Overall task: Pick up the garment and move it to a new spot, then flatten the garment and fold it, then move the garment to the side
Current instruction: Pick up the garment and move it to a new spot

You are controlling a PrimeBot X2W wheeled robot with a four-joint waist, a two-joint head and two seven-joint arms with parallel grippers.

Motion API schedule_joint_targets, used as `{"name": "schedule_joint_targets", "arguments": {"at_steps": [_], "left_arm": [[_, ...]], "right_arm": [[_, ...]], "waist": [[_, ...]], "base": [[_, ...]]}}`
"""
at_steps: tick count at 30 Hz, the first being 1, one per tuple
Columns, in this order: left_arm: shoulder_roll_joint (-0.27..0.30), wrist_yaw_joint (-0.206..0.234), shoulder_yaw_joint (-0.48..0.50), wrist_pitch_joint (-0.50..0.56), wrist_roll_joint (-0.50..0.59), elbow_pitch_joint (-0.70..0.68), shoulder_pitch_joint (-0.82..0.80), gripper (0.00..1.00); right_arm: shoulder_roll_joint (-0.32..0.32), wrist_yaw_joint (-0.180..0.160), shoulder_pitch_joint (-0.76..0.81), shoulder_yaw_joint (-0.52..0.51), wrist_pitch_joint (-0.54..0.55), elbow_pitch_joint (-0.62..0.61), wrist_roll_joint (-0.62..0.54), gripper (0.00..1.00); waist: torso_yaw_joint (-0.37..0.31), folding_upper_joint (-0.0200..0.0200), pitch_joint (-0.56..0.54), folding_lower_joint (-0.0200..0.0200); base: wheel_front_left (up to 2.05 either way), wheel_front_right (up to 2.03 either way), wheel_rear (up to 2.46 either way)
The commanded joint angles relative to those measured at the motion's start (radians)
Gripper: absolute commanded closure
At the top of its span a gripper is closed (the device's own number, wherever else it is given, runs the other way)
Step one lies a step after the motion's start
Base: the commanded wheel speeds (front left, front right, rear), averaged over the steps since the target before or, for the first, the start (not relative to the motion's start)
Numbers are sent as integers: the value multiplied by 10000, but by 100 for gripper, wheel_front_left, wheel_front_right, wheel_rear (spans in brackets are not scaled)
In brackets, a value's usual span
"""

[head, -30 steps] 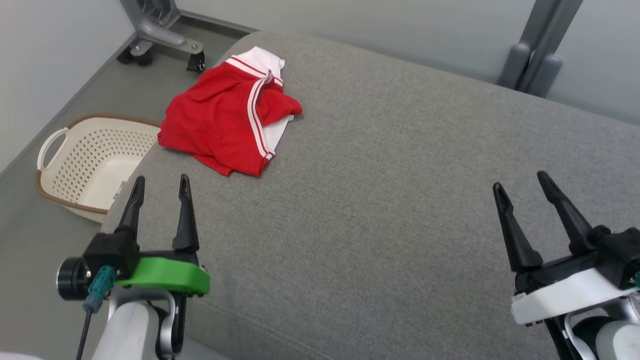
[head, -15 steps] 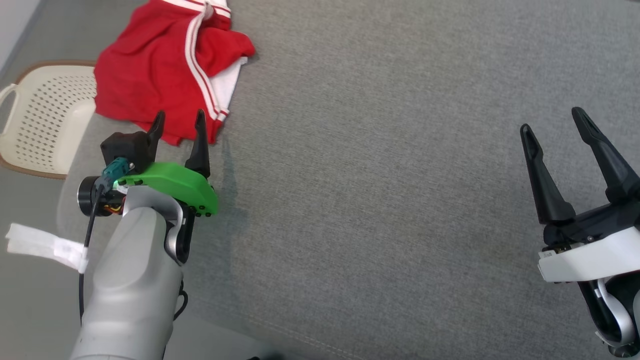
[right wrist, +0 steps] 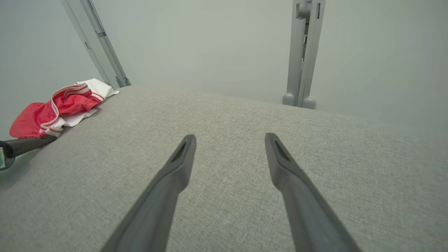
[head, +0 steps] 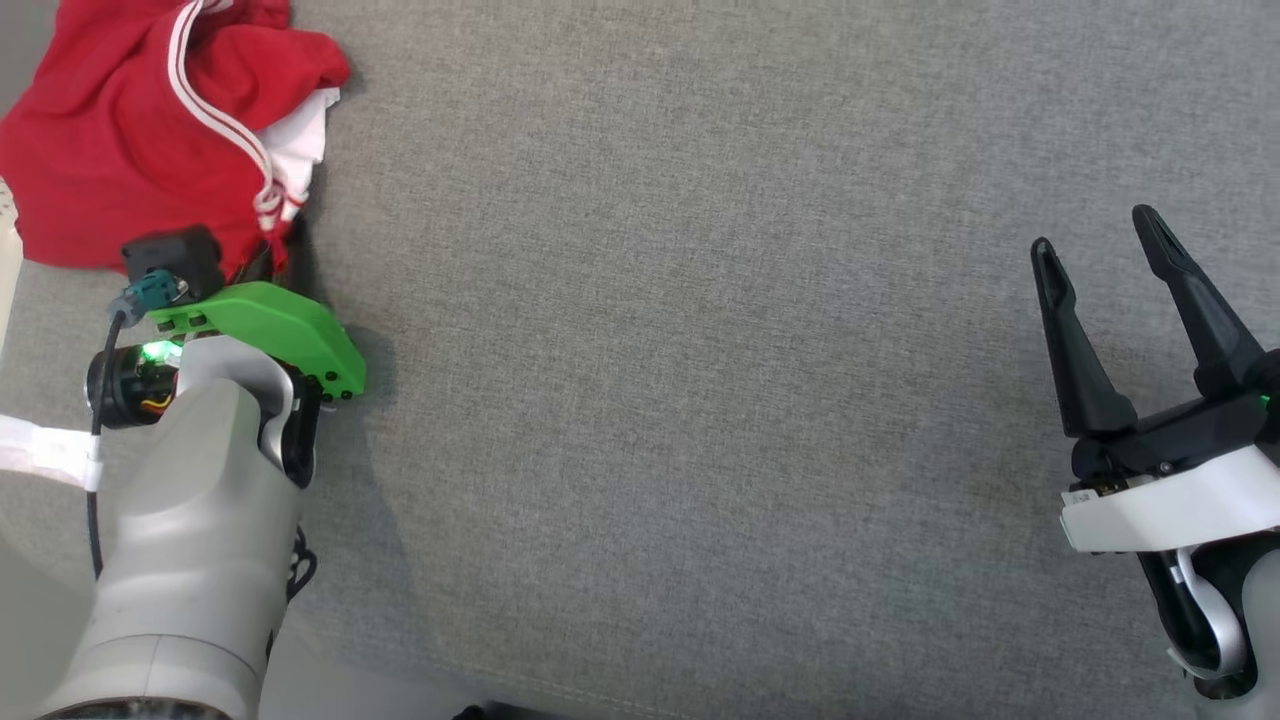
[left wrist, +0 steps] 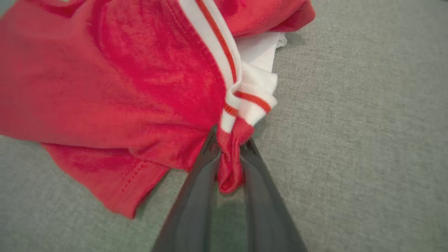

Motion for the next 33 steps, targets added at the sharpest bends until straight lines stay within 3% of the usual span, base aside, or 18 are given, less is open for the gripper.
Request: {"name": "schedule_joint_targets", "arguments": {"at_steps": [1,9,18,26,33], "left_arm": [[149,27,-18,-10,143,34,325,100],[699,623,769,-71,727,-3306,1797,100],[328,735,529,-73,1585,-6377,4392,100],[-288,440,-627,262,1579,-7863,5648,100],[-647,173,-2368,739,1390,-8573,5077,100]], "right_arm": [[58,-15,-82,-5,-134,73,-11,0],[520,-15,402,-48,-615,586,11,0],[882,-15,1064,128,-819,1029,19,0],[1117,-15,1373,208,-790,1052,87,0],[1369,-15,1469,-39,-862,1040,189,0]], "waist": [[-100,0,-416,-1],[-363,0,-1992,-1],[-1143,0,-3522,-1],[-2794,0,-3958,-1],[-4585,0,-3387,-1]], "base": [[0,0,0],[0,0,0],[0,0,0],[0,0,0],[0,0,0]]}}
